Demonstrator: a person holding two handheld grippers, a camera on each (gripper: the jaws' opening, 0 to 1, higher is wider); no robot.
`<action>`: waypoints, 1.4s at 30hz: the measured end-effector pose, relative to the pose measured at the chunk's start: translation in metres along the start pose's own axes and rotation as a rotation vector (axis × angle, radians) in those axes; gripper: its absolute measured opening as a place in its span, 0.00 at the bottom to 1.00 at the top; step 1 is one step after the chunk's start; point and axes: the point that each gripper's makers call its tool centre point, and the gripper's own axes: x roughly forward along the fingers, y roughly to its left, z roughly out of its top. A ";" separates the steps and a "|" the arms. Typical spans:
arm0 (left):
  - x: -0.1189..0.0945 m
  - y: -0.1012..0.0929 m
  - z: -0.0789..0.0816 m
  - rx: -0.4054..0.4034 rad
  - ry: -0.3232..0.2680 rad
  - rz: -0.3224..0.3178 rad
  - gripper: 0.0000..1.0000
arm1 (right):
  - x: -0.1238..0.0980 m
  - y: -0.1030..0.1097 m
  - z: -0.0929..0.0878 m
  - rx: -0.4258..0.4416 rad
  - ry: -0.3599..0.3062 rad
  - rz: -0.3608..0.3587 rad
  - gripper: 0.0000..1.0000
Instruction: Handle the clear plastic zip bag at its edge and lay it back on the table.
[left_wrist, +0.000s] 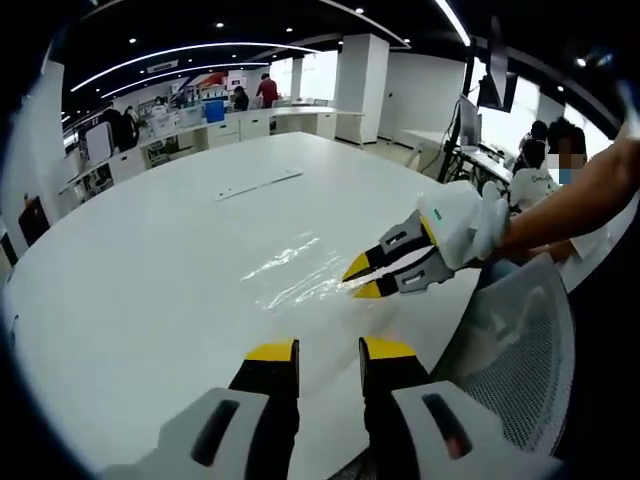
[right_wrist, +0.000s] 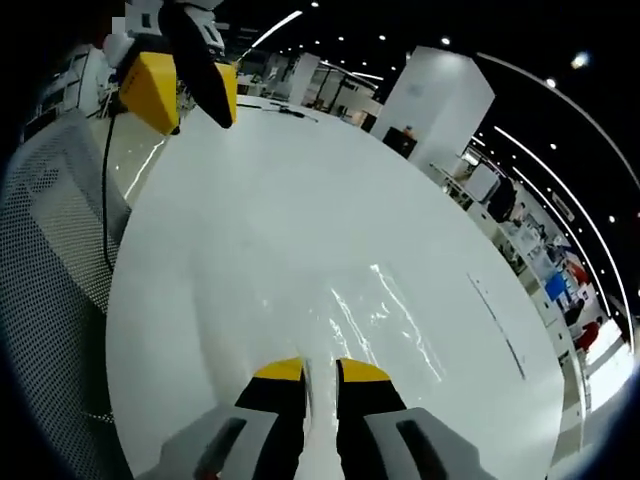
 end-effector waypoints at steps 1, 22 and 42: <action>0.000 0.001 0.000 0.002 -0.001 0.002 0.22 | -0.001 0.001 0.000 0.003 -0.002 0.002 0.07; 0.002 0.002 0.005 0.060 -0.050 -0.015 0.29 | -0.051 0.006 0.005 0.298 -0.089 -0.006 0.31; -0.008 -0.008 0.004 0.121 -0.086 -0.042 0.43 | -0.104 -0.017 -0.006 0.438 -0.154 -0.097 0.63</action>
